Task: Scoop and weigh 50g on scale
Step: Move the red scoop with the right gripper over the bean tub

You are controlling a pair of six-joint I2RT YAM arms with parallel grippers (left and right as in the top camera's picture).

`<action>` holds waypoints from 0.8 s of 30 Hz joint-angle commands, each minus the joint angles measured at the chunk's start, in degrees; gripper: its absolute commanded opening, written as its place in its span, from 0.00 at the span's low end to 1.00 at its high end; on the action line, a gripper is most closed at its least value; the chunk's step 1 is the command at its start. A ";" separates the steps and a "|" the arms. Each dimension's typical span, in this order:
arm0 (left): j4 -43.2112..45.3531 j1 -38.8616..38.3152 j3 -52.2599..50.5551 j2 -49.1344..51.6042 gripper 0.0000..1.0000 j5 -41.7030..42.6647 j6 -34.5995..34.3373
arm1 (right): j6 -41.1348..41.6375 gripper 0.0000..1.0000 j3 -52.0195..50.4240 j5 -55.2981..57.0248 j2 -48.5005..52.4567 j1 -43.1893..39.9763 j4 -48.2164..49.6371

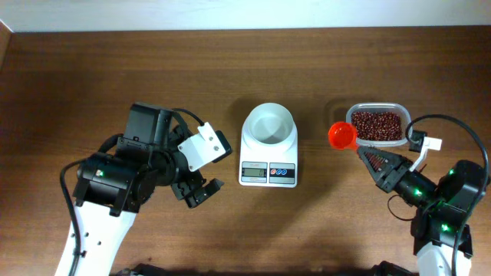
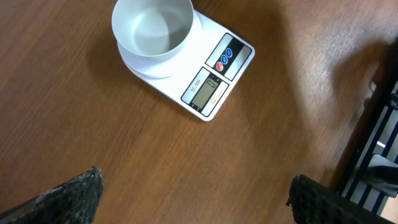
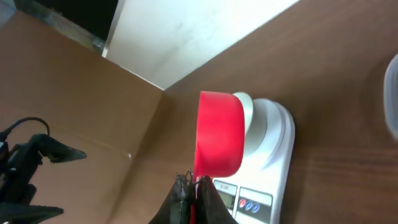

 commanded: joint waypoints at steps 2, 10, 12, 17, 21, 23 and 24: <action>0.11 0.33 0.94 -0.28 0.99 0.02 -0.28 | -3.67 0.04 4.79 5.68 0.09 0.39 -0.20; 0.11 0.33 0.94 -0.28 0.99 0.02 -0.28 | -22.08 0.04 20.92 27.54 0.20 0.42 -28.83; 0.11 0.33 0.94 -0.31 0.99 0.02 -0.28 | -22.47 0.04 25.53 32.04 0.76 0.42 -34.34; 0.11 0.33 0.94 -0.28 0.99 0.02 -0.28 | -19.82 0.04 29.66 39.28 2.34 0.42 -37.24; 0.11 0.33 0.94 -0.28 0.99 0.02 -0.28 | -19.41 0.04 29.75 41.64 3.98 0.42 -37.22; 0.11 0.33 0.94 -0.28 0.99 0.02 -0.28 | -19.43 0.04 29.97 42.95 5.22 0.42 -37.55; 0.11 0.33 0.94 -0.28 0.99 0.02 -0.28 | -19.43 0.04 30.51 44.02 6.27 0.44 -38.36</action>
